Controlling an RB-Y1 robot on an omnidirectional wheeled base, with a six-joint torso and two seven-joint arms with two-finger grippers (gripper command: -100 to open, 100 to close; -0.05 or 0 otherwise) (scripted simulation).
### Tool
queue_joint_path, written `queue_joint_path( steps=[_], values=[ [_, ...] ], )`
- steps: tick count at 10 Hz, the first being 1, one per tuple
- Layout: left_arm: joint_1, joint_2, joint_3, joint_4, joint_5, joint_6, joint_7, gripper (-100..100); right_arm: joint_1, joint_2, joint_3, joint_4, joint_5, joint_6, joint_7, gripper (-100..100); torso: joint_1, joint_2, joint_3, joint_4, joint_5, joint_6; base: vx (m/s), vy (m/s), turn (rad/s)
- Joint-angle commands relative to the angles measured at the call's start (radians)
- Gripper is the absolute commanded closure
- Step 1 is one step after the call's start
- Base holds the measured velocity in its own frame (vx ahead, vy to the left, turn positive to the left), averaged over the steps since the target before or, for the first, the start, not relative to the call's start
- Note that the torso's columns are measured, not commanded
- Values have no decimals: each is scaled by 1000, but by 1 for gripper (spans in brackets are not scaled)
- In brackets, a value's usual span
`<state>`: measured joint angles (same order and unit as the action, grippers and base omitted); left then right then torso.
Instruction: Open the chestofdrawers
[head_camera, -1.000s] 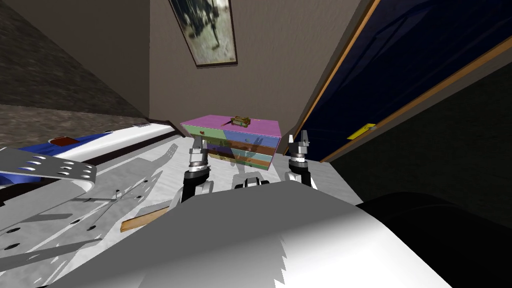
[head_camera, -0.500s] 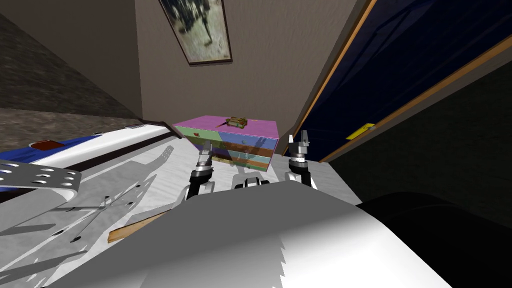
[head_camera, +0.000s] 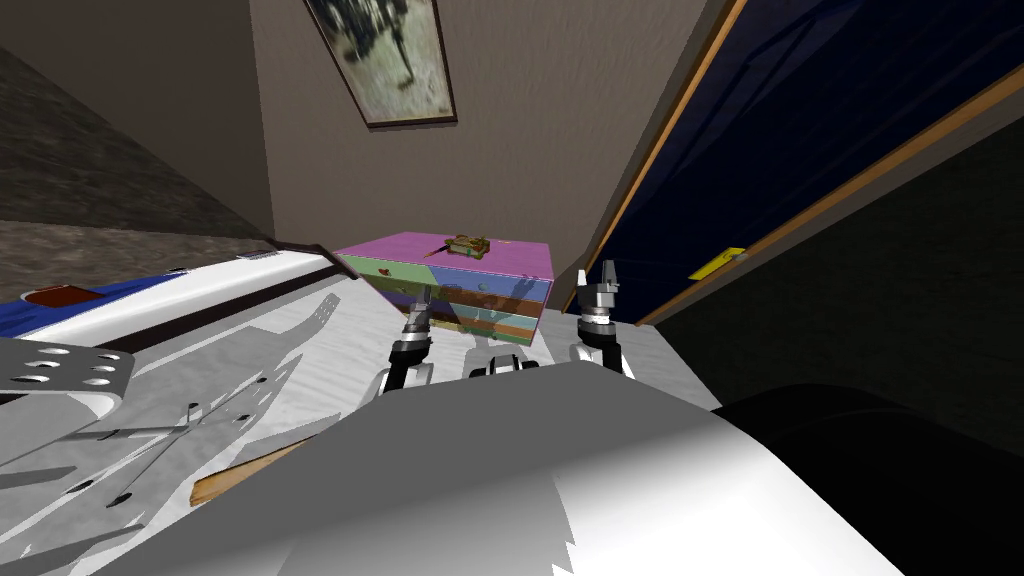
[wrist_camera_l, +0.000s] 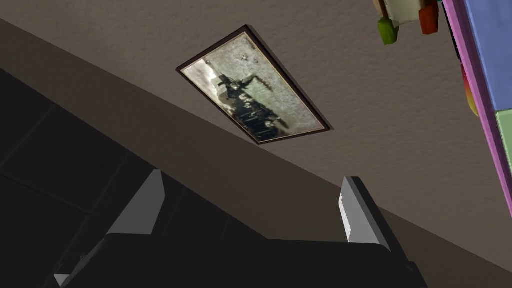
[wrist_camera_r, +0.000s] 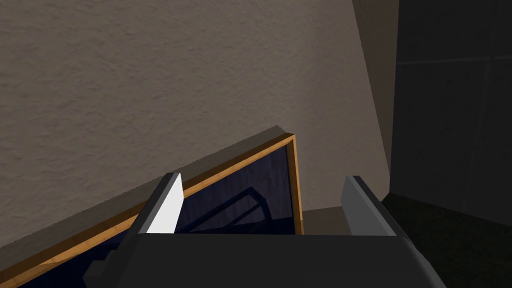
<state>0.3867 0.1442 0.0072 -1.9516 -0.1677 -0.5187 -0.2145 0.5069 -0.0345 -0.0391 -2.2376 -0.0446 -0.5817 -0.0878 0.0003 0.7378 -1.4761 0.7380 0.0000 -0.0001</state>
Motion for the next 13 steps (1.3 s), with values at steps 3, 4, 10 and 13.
queue_joint_path(
  steps=[3,4,10,13],
  values=[
    [-30,-19,-7,113,-16,18,-15,-100,0,0,0,0,0,0,0,0,-1,-1,-1,0,0,0,78,-67,-34],
    [-38,-21,-10,147,-22,23,-19,-100,0,0,0,0,0,0,0,0,-1,-1,0,0,0,0,96,-78,-44],
    [-68,-18,-19,266,-40,42,-36,-100,0,0,0,0,0,0,0,0,0,0,0,0,0,0,61,-59,-27],
    [-85,-22,-24,332,-51,53,-46,-100,0,0,0,0,0,0,0,0,-1,0,0,0,0,0,64,-61,-31]
  ],
)
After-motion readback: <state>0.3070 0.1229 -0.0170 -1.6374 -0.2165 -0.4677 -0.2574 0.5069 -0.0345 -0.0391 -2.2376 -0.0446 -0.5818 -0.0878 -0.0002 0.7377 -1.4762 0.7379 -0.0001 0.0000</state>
